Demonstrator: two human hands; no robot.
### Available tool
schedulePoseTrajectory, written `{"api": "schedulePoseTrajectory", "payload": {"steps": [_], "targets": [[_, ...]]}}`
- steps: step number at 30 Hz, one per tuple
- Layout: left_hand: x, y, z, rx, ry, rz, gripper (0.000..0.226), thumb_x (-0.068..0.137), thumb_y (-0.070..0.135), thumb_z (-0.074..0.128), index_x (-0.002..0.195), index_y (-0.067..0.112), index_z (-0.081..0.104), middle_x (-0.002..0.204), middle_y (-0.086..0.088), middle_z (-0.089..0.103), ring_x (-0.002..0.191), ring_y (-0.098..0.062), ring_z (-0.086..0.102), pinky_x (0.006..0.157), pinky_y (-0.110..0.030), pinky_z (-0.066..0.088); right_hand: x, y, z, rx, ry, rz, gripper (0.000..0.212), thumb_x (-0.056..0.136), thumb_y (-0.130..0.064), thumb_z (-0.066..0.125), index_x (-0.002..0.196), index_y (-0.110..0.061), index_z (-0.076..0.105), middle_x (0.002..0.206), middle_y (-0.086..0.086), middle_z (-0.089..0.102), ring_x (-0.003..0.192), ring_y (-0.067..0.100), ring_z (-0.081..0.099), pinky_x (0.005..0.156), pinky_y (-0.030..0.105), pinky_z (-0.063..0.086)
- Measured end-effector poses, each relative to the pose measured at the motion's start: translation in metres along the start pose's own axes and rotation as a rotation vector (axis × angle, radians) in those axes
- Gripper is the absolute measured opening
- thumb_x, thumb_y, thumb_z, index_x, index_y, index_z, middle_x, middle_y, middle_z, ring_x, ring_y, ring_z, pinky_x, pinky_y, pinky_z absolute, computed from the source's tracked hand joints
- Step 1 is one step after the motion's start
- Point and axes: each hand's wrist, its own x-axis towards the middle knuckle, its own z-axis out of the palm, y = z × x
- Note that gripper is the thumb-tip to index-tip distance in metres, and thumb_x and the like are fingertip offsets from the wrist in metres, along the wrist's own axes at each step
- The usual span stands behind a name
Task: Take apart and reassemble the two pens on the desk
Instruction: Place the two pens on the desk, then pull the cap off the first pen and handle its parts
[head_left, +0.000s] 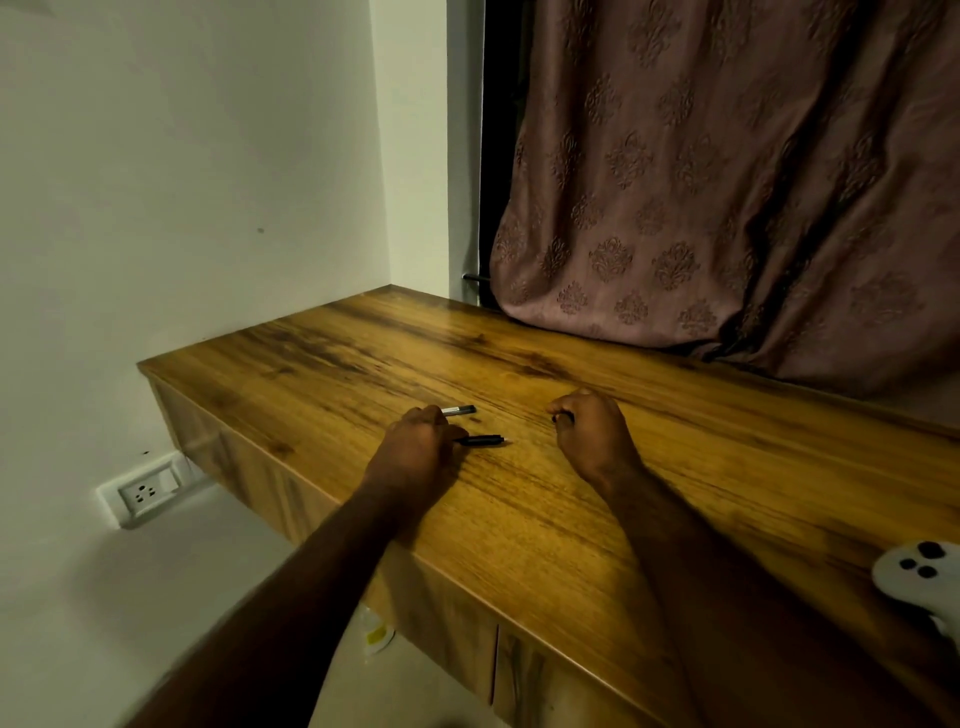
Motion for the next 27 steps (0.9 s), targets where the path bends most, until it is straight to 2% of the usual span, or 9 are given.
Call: {"api": "schedulePoseTrajectory", "payload": {"steps": [7,15,19,23,25,27], "targets": [[0.000,0.003,-0.003,-0.021,-0.061,-0.004,0.028,0.085,0.026,0.053,0.105,0.021,0.071,0.105,-0.012,0.064,0.096,-0.027,0.060,0.083,-0.042,0.052,-0.002,-0.003,0.000,-0.101,-0.053,-0.008,0.020,0.083,-0.010,0.054,0.088,-0.010,0.073,0.098,0.008,0.065,0.095,0.027,0.061,0.082,0.034,0.051],[0.001,0.006,-0.001,-0.031,-0.068,-0.006,0.030,0.089,0.023,0.054,0.116,0.023,0.067,0.119,-0.009,0.065,0.107,-0.026,0.058,0.091,-0.042,0.050,-0.004,-0.007,0.002,-0.079,-0.080,0.018,0.026,0.083,-0.009,0.058,0.107,-0.016,0.064,0.106,0.006,0.067,0.096,0.026,0.061,0.081,0.037,0.052],[0.000,0.005,0.000,-0.052,-0.065,-0.024,0.034,0.087,0.026,0.051,0.116,0.019,0.067,0.119,-0.009,0.066,0.110,-0.026,0.058,0.093,-0.042,0.049,-0.004,-0.007,0.002,-0.075,-0.078,0.047,0.028,0.082,-0.013,0.060,0.110,-0.016,0.063,0.104,0.006,0.069,0.095,0.026,0.062,0.081,0.037,0.053],[0.001,0.005,-0.001,-0.037,-0.050,-0.021,0.038,0.082,0.029,0.049,0.113,0.017,0.068,0.115,-0.010,0.067,0.104,-0.028,0.059,0.089,-0.041,0.051,-0.004,-0.003,0.000,0.052,-0.091,0.134,0.035,0.081,-0.017,0.064,0.115,-0.016,0.060,0.098,0.003,0.069,0.092,0.022,0.063,0.079,0.031,0.050],[0.001,0.005,-0.001,-0.011,-0.034,-0.018,0.039,0.079,0.031,0.050,0.109,0.016,0.070,0.110,-0.010,0.067,0.099,-0.028,0.059,0.084,-0.041,0.052,-0.005,-0.002,-0.005,0.191,-0.005,0.194,0.028,0.082,-0.022,0.066,0.109,-0.016,0.063,0.091,0.000,0.069,0.084,0.018,0.064,0.075,0.029,0.051],[0.001,0.005,-0.001,0.017,-0.023,-0.015,0.038,0.077,0.032,0.050,0.104,0.017,0.071,0.105,-0.009,0.067,0.096,-0.028,0.060,0.081,-0.042,0.053,-0.006,0.000,-0.012,0.321,0.198,0.249,0.011,0.086,-0.021,0.063,0.092,-0.013,0.068,0.082,0.001,0.069,0.073,0.014,0.061,0.065,0.025,0.046]]}}
